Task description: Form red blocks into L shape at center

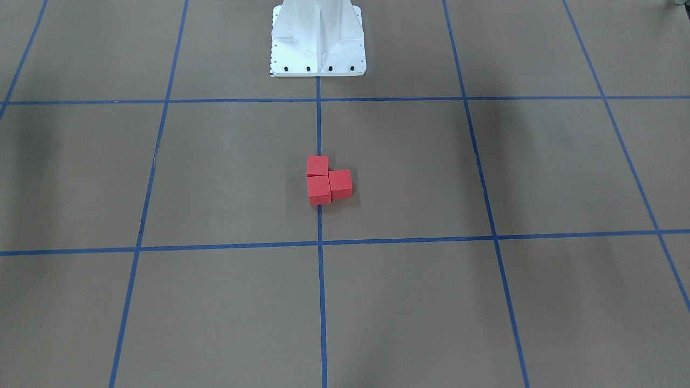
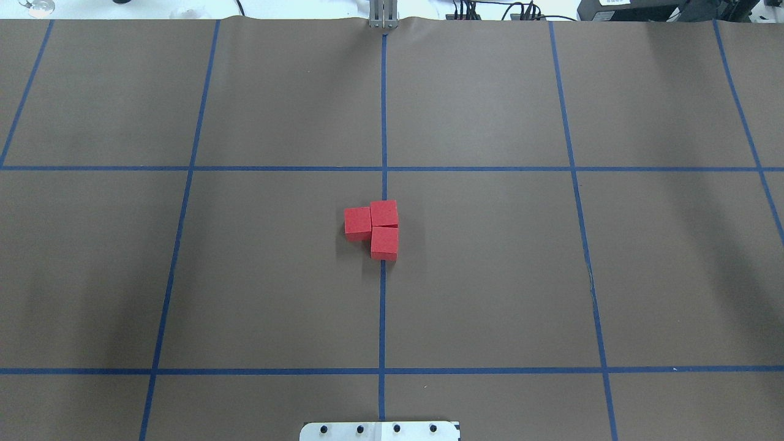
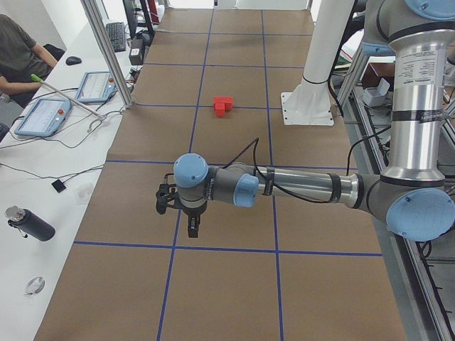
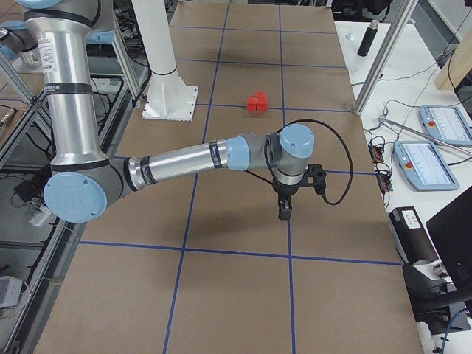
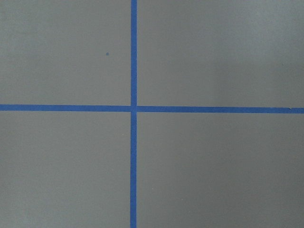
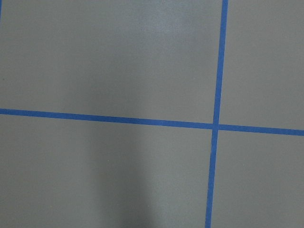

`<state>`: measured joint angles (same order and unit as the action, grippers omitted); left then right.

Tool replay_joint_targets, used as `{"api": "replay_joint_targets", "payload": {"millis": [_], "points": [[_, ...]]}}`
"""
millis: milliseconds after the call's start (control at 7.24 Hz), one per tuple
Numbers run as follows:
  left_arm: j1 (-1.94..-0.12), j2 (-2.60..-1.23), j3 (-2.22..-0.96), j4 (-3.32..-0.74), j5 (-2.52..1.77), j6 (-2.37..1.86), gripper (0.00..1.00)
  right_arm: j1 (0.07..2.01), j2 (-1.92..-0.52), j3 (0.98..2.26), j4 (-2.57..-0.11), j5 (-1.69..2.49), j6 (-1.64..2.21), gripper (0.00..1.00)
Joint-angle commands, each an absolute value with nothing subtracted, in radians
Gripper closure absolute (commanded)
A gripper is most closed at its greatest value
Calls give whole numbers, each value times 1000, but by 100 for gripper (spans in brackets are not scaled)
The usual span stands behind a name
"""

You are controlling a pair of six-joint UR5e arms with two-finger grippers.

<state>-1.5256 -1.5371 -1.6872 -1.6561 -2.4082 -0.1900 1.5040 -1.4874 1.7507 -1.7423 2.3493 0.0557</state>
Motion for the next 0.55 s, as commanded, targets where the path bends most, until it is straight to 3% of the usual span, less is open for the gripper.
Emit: {"api": "replay_joint_targets", "payload": {"millis": [0,414], "points": [[-1531,-1552,-1692,-1601,-2408,-192,0,1506,-1557,1752,-1711,2352,43,0],[-1531,-1542,-1700,-1605,-2414,-195,0,1505,-1588,1740,-1675,2350,49,0]]}}
